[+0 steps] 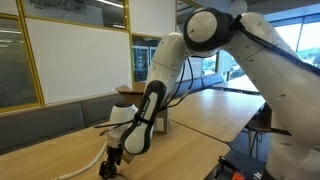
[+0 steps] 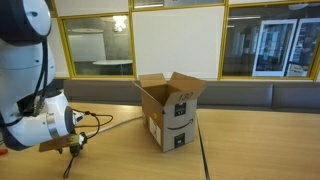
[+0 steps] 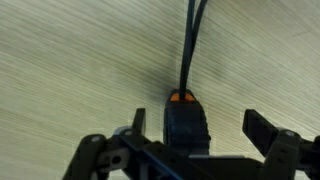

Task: Put the objects on the table into the box.

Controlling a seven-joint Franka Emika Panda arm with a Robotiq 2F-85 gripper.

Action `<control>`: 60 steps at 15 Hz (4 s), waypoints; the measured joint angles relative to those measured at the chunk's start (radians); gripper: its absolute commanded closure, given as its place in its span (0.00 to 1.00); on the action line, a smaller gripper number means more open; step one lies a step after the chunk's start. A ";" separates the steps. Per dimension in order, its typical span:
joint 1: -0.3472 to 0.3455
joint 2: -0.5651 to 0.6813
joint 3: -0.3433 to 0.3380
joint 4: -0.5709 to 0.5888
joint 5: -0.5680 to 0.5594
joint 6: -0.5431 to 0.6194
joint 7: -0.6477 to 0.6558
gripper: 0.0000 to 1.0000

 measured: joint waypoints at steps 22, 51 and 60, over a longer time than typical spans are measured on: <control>0.255 -0.052 -0.317 0.113 0.088 -0.015 -0.079 0.84; 1.243 0.097 -1.748 0.064 -0.426 0.013 0.889 0.84; 0.949 0.036 -1.645 0.069 0.006 0.098 0.518 0.84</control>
